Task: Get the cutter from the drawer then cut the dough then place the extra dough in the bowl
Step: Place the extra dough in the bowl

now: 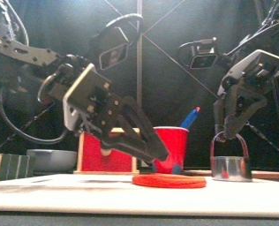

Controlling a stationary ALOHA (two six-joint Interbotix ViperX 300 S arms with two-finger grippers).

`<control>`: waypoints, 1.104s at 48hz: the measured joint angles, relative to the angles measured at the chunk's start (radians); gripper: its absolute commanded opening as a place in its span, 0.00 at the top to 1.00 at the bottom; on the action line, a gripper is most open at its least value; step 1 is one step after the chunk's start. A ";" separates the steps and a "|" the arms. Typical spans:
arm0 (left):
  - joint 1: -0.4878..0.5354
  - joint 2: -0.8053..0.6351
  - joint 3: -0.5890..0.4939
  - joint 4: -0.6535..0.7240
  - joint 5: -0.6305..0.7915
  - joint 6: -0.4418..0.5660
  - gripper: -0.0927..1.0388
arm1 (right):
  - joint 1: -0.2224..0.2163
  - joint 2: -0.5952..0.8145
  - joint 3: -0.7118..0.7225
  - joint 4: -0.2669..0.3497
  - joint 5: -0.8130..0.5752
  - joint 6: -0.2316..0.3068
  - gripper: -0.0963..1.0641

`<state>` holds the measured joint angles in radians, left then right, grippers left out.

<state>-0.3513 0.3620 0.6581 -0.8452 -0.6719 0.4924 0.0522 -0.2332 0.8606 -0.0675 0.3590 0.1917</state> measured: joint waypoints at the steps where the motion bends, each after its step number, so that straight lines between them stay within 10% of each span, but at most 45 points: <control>1: 0.008 0.002 -0.005 0.005 0.017 0.000 0.14 | 0.002 0.000 0.000 0.000 0.000 0.002 0.29; 27: 0.120 -0.005 -0.052 0.086 0.331 0.005 0.15 | 0.054 0.000 0.002 0.005 0.000 0.006 0.29; 53: 0.101 -0.009 -0.052 0.141 0.353 0.000 0.29 | 0.057 -0.002 0.000 0.008 0.000 0.006 0.29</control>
<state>-0.2500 0.3528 0.6059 -0.7041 -0.3191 0.4924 0.1089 -0.2347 0.8606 -0.0598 0.3590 0.1979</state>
